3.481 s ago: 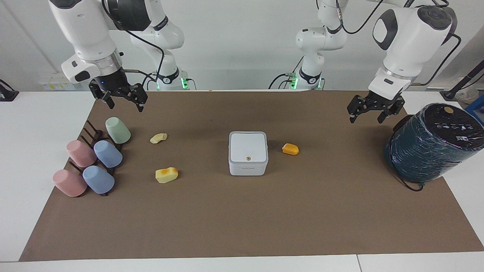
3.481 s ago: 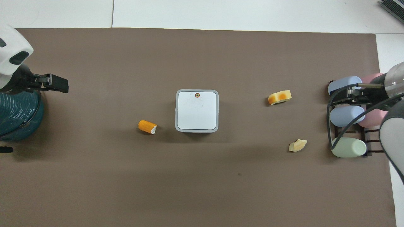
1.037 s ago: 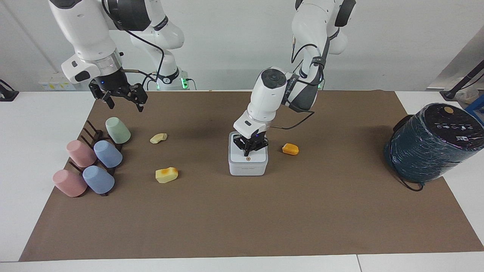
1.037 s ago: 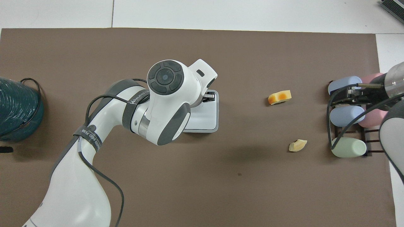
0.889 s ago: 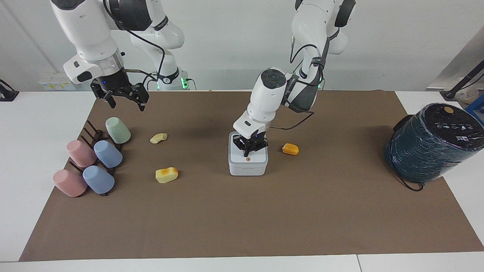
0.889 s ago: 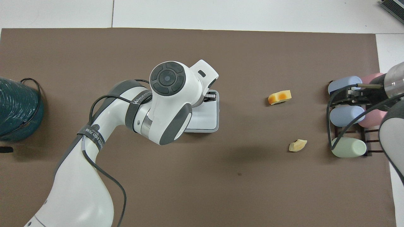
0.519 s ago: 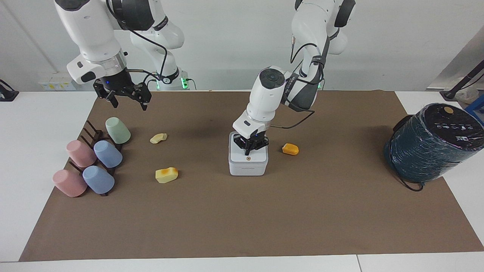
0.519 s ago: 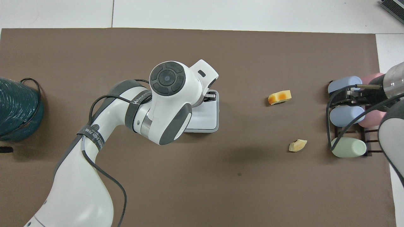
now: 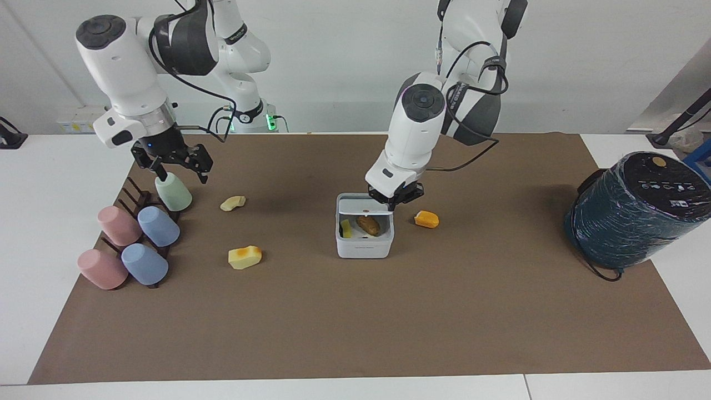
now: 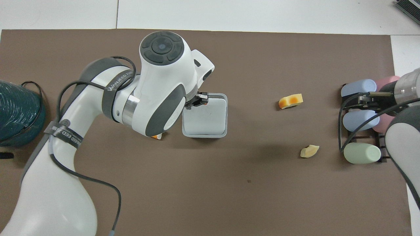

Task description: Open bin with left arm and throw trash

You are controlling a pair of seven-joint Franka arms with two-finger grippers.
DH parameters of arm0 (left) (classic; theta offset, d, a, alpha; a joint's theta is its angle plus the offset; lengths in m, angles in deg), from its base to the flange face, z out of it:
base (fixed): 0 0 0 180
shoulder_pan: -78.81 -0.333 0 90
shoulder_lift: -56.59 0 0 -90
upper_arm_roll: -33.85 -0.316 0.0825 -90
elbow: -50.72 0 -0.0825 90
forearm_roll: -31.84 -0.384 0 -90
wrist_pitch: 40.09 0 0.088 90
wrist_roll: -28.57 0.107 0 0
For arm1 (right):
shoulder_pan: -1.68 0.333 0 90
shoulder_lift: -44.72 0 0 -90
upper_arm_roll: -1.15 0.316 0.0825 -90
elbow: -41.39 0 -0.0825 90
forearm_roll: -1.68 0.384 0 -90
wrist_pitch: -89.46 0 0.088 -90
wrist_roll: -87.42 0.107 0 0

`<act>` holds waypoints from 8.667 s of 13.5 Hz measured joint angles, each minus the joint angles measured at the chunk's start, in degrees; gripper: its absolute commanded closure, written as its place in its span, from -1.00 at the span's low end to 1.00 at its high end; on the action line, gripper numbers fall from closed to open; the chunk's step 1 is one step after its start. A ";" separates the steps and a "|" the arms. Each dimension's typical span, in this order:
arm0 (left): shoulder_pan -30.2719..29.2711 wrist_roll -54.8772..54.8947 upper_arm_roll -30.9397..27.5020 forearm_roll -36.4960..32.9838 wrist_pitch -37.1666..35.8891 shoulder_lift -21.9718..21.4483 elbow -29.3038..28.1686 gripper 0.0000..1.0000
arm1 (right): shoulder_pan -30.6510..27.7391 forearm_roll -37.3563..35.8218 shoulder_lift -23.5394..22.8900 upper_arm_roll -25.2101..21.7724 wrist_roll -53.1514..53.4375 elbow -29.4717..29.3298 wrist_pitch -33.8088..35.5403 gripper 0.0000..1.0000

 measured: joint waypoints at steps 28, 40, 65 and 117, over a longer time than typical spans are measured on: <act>-7.82 -35.07 0.45 -2.96 33.88 -16.26 -43.04 -1.00 | 4.29 0.22 0.90 1.06 9.39 26.59 -24.63 1.00; -5.92 -62.46 0.51 -2.96 49.28 -16.92 -54.06 -0.72 | 17.56 8.39 -17.26 1.47 45.96 -10.01 -21.02 1.00; -7.23 -61.40 0.78 -8.21 22.60 -10.14 -18.28 0.86 | 24.31 8.00 -22.99 0.29 57.68 -18.60 -13.57 -1.00; -25.39 28.88 1.16 -1.79 -7.33 -18.94 -11.63 -1.00 | 32.12 8.03 -16.16 1.75 78.35 -0.84 -37.22 -1.00</act>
